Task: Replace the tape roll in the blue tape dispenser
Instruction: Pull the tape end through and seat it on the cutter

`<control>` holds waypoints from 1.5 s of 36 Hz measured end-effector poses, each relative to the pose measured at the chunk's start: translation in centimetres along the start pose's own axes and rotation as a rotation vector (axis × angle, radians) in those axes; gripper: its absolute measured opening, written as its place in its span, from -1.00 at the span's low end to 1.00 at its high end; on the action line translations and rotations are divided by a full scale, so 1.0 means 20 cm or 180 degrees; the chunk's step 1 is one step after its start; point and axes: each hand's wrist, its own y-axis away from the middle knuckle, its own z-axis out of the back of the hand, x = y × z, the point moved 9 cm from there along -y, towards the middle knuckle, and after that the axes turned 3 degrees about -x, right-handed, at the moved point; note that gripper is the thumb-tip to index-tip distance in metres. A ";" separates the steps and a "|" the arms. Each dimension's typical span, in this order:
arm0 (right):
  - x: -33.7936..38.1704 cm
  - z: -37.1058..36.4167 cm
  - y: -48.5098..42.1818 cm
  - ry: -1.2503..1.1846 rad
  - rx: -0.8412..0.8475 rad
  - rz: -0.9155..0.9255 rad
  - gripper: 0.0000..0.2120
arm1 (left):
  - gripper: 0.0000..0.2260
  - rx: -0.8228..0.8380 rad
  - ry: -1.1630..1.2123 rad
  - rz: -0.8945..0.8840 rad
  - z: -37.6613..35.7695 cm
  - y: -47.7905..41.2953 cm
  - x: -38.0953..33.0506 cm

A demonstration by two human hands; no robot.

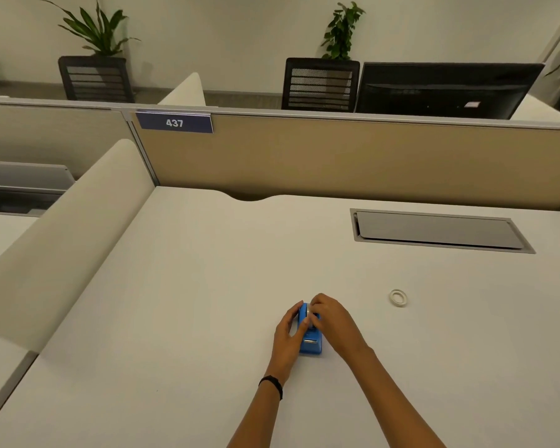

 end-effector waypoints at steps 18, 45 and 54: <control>0.01 0.03 -0.07 0.0090 0.0309 -0.0244 -0.79 | -0.61 -0.0073 0.0001 0.0011 0.01 -0.01 0.00; -0.01 -0.01 -0.02 0.0065 0.0095 0.0413 -0.72 | -0.68 -0.0161 0.0138 -0.0085 0.00 0.01 -0.01; 0.02 -0.01 -0.02 0.0328 0.0264 0.0414 -0.72 | -0.64 0.0102 0.0051 -0.0097 -0.02 0.00 -0.01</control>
